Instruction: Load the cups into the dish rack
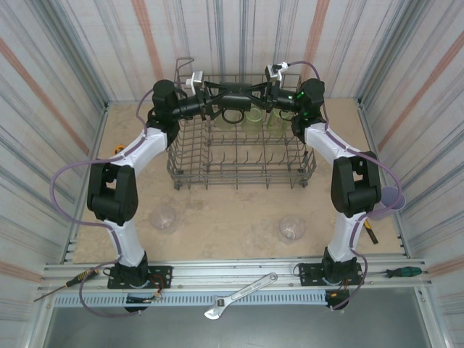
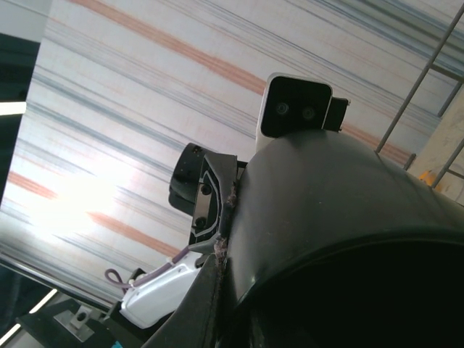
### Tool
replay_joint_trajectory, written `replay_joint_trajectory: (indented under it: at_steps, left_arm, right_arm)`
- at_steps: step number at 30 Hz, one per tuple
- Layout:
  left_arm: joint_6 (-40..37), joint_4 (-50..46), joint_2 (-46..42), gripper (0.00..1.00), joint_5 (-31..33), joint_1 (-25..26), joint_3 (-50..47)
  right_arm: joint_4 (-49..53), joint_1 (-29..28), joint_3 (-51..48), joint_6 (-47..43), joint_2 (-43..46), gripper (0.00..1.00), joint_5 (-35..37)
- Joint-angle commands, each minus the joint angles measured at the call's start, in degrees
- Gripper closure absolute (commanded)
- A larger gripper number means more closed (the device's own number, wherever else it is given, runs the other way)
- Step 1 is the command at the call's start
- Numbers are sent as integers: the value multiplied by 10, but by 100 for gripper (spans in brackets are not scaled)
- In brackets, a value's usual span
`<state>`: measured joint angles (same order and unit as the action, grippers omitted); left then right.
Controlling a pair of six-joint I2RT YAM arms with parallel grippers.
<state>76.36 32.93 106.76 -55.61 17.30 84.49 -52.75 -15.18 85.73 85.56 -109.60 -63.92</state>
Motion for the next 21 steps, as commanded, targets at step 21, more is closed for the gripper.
replay_joint_trajectory:
  at_steps: [21]
  left_arm:
    - [-5, -1, 21, 14, -2, -4, 20]
  right_arm:
    - [-57, -33, 29, 8, -5, 100, 18]
